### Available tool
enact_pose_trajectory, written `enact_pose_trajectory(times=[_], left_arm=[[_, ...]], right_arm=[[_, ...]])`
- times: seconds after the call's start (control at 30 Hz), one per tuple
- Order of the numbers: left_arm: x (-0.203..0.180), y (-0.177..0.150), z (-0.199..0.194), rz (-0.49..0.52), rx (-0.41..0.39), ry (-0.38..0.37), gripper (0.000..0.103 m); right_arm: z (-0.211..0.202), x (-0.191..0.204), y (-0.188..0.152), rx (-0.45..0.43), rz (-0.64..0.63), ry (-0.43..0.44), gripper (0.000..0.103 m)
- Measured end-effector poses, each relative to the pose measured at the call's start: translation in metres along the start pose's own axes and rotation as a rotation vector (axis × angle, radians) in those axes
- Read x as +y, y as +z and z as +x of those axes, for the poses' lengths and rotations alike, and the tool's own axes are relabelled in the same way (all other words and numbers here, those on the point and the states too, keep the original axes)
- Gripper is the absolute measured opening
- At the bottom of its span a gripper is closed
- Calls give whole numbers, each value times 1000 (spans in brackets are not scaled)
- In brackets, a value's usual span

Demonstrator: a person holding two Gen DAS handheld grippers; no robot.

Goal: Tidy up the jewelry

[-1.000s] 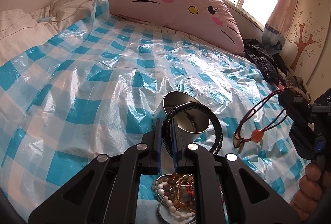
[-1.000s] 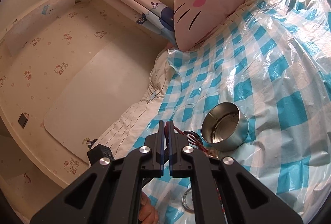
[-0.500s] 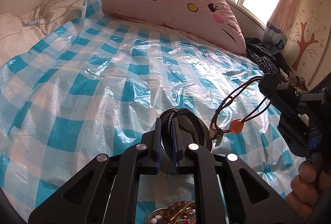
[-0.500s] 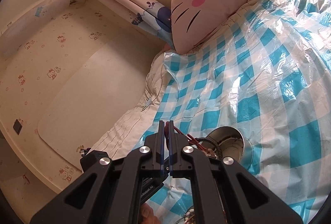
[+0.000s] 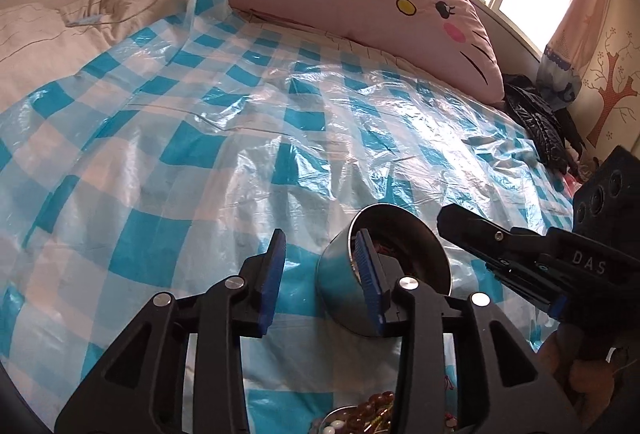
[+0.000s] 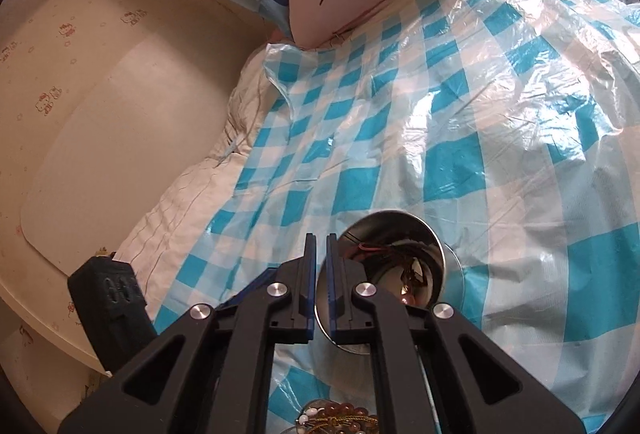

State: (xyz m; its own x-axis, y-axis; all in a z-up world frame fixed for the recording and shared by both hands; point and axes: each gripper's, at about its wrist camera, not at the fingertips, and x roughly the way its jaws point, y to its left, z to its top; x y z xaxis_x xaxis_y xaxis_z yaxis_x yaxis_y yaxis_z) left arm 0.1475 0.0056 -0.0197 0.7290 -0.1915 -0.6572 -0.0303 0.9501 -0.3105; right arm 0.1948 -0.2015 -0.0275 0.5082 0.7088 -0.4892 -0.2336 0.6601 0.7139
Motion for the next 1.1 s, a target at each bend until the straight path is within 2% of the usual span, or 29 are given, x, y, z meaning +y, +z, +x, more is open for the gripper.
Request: enact_pose_trajectory(times=[0.03,0.1,0.3,0.43,0.7,0.9,1.0,1.1], left_arm=[[5,-2,-5,-14,-1,6,37],[13,-8,-16,-36,1,7,40],[17,-41,-37,-19,51,17,43],[12,-59,-50,21,69,31,43],[-7,-79,-74,101,54,31,46],[-2,-80,-82,72,28,56,55],[4,-79,-81,47,33,55,55],[4,-79,-78,48,44,50,56]], right_arm=[[-5,0,-3,-14,2,-10,21],[-18,3,-10,-38,-3,-31,30],[-65,10,-56,-74,-3,-130,35],[-78,10,-90,-37,-5,-216,35],[-73,11,-119,67,-94,-354,35],[-40,11,-105,114,-141,-411,35],[-17,10,-100,148,-203,-505,35],[-27,-2,-96,109,-161,-550,14]])
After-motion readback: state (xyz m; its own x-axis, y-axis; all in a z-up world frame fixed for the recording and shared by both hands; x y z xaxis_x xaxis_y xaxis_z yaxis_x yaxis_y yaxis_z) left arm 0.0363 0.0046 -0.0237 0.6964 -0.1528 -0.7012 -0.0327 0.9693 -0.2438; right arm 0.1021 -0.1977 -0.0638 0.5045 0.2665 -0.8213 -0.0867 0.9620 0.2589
